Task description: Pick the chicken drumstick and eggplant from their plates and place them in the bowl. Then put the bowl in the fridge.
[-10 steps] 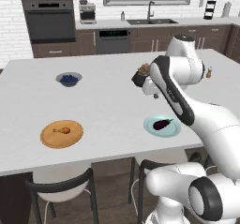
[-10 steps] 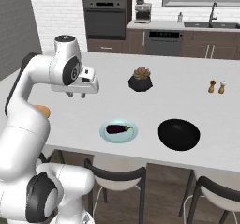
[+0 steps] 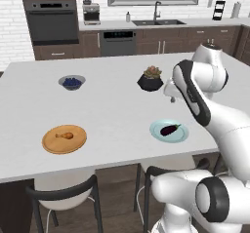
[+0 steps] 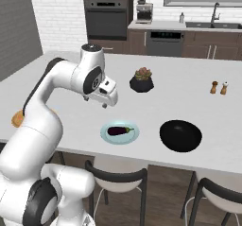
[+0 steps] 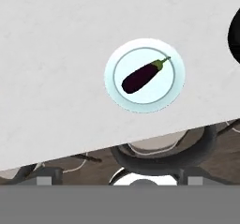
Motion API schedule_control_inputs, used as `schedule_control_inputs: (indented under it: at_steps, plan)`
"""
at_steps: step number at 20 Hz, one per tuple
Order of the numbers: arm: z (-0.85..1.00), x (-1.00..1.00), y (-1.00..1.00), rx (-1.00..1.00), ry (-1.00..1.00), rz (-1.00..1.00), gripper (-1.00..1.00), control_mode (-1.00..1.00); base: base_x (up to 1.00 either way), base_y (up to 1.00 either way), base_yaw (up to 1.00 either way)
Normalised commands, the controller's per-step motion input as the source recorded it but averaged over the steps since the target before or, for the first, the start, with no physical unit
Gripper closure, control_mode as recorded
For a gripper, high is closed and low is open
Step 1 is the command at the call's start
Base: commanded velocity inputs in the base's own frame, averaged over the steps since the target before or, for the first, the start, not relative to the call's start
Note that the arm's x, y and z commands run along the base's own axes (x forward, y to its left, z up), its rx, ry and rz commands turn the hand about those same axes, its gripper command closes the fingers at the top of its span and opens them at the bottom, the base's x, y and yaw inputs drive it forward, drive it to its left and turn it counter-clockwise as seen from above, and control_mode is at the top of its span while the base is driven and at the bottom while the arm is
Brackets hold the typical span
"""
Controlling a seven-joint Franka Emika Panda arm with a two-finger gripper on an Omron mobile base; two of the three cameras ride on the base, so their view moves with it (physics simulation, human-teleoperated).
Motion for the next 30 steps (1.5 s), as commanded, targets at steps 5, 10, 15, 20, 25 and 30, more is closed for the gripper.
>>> schedule_control_inputs:
  at_steps: [5, 10, 15, 20, 25, 30]
  plan:
    - [-0.81, 0.28, -0.46, 0.0, 0.08, -0.53, -1.0, -1.0, 0.0, 0.0, 0.0]
    - [-0.79, 0.38, 0.0, -0.06, 0.01, -0.25, -1.0, -1.0, 0.0, 0.0, 0.0]
    - [-0.37, 0.41, 0.0, -0.01, -0.03, -0.07, -1.0, -1.0, 0.0, 0.0, 0.0]
    - [-0.41, 0.7, -0.01, 0.11, 0.0, -0.07, -1.0, -1.0, 0.0, 0.0, 0.0]
    - [-0.42, 0.27, -0.12, 0.18, 0.02, -0.08, -1.0, -1.0, 0.0, 0.0, 0.0]
    - [-0.5, 0.29, -0.11, 0.08, 0.02, -0.09, -1.0, -1.0, 0.0, 0.0, 0.0]
